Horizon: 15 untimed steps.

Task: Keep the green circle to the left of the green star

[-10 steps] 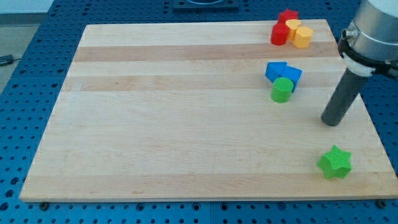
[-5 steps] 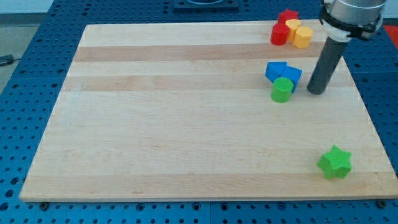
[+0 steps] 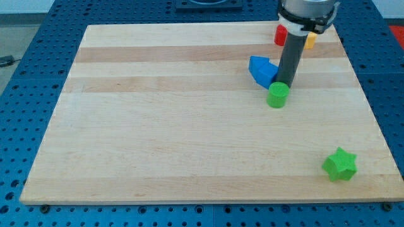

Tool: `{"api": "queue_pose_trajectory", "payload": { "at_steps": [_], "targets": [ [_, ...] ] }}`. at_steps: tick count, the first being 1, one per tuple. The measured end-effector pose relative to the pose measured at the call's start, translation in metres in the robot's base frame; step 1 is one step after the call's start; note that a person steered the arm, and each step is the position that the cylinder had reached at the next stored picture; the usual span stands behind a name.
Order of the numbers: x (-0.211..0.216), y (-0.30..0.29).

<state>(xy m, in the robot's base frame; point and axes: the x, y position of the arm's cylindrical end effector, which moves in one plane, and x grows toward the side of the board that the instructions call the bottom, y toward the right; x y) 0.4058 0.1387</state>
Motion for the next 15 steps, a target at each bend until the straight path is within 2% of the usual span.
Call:
{"api": "queue_pose_trajectory", "payload": {
  "at_steps": [2,4,7,8,9,11,13,15],
  "targets": [
    [0.046,-0.004],
    [0.051,-0.061],
    [0.103,-0.093],
    [0.115,-0.124],
    [0.136,-0.126],
    [0.136,-0.070],
    [0.121,-0.064],
    [0.152,-0.043]
  ]
}}
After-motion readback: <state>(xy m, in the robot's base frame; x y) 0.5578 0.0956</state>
